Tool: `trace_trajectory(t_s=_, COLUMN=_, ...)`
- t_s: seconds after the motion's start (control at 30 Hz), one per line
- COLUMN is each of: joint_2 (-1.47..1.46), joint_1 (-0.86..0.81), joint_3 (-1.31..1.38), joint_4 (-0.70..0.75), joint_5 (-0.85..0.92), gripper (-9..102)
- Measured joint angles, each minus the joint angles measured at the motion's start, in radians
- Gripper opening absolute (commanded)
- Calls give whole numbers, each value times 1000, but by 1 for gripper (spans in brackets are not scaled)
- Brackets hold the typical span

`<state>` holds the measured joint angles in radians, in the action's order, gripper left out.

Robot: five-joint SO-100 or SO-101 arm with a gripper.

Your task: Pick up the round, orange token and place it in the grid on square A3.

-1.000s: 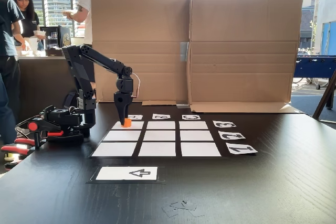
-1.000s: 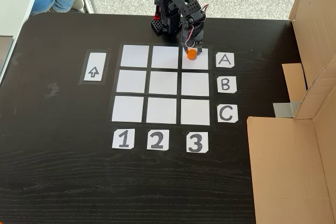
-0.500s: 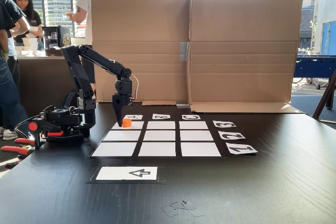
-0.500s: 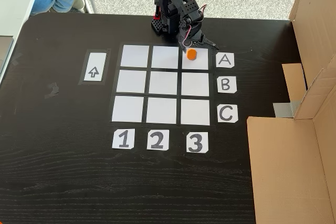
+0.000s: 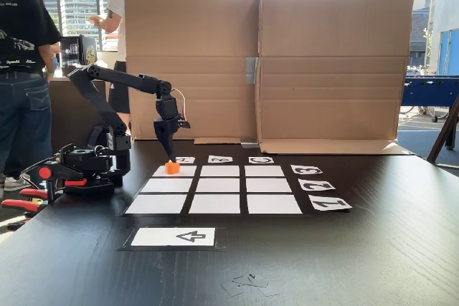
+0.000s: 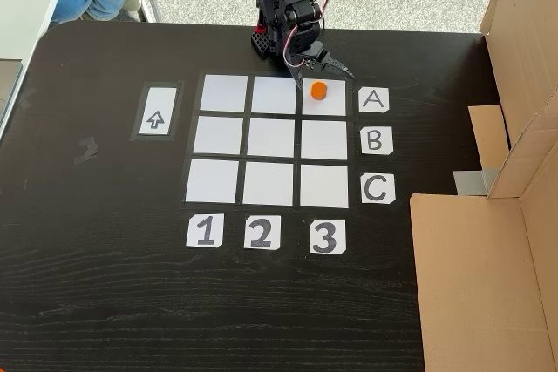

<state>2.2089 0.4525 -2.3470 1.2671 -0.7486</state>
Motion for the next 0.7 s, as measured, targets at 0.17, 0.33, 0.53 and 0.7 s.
trace_trajectory(t_s=0.17, joint_2=164, joint_1=-275, joint_3=87, joint_4=12, joint_5=-18, gripper=70)
trace_trajectory(t_s=0.33, joint_2=247, joint_1=-609, joint_3=252, joint_4=3, joint_5=-74, gripper=61)
trace_trajectory(t_s=0.53, joint_2=314, joint_1=-974, joint_3=353, joint_4=-95, joint_5=-255, gripper=23)
trace_trajectory(t_s=0.7, joint_2=377, joint_1=-1275, joint_3=367, joint_4=-213, joint_5=-396, gripper=0)
